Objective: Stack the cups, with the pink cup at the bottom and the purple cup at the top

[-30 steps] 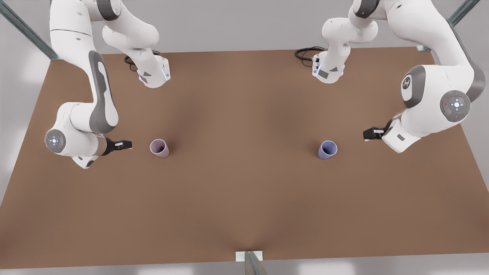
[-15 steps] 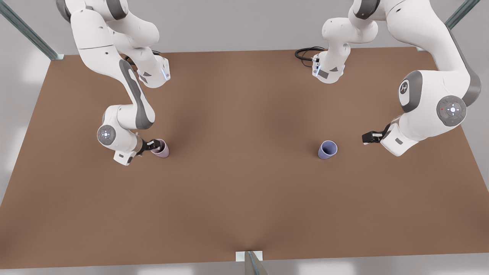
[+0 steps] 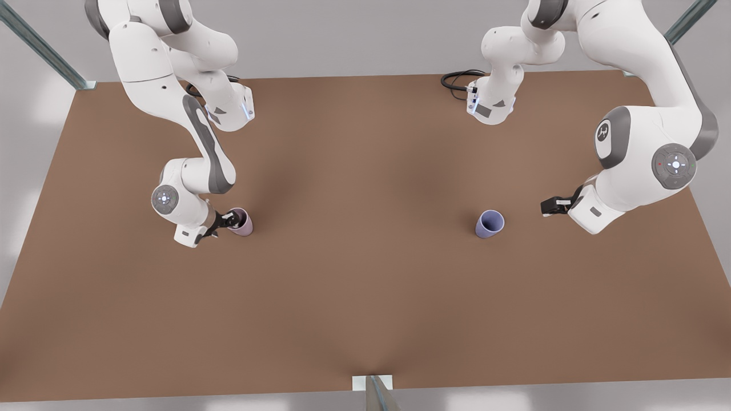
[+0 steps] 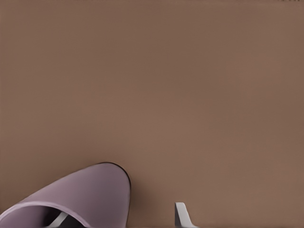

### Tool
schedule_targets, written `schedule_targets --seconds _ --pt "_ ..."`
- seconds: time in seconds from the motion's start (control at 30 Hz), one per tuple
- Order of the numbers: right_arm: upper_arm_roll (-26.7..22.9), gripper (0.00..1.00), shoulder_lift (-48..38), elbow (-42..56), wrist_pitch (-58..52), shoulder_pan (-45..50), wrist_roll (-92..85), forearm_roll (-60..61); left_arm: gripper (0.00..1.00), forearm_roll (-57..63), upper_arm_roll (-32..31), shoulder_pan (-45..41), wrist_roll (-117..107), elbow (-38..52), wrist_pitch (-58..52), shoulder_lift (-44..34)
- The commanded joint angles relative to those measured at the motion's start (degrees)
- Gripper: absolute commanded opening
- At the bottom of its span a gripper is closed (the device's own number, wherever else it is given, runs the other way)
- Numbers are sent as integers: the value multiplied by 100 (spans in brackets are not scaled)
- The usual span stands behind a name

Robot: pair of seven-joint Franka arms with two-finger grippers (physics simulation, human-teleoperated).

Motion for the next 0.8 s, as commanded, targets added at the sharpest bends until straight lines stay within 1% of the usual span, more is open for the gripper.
schedule_targets --seconds 0.0,0.13,0.17,0.2,0.23,0.27,0.37,0.4,0.43,0.47,0.5,0.6,0.67,0.7,0.77 --pt "2 80 1 -116 318 0 -361 10 100 3 0 0 -6 3 -1 -7" --pt "2 80 1 -169 319 0 -369 10 100 3 0 0 -6 -6 -1 -7" --pt "2 76 1 -178 319 0 -369 2 100 3 0 0 -6 -41 -1 -7" --pt "2 68 1 -178 319 8 -369 2 100 3 0 0 -6 -41 -1 -7" --pt "2 56 1 -178 319 0 -378 2 100 3 0 0 -6 -41 -1 -7" --pt "2 48 1 -178 310 9 -378 2 100 3 0 0 -6 -41 -1 -7" --pt "2 35 10 -178 301 114 -378 10 100 3 0 0 -6 -41 -10 -7" --pt "2 34 1 -169 266 114 -378 10 100 3 0 0 -6 -41 -10 -7" --pt "2 30 -8 -169 248 114 -378 10 100 3 0 0 -6 -41 -10 -7" --pt "2 24 -17 -169 240 114 -378 10 100 3 0 0 -6 -41 -10 -7" --pt "2 21 -25 -169 240 114 -378 10 100 3 0 0 -6 -41 -10 -7" --pt "2 21 -122 -108 90 114 -361 10 100 3 0 -9 -6 -41 -10 -7" --pt "168 21 -403 -20 -260 132 -133 54 100 3 0 -9 -6 -41 -19 -7" --pt "361 21 -553 164 -542 167 306 63 100 3 0 -9 -6 -41 -19 -7" --pt "1056 21 -641 542 -832 175 1449 72 100 3 0 -9 -6 -41 -19 -7"
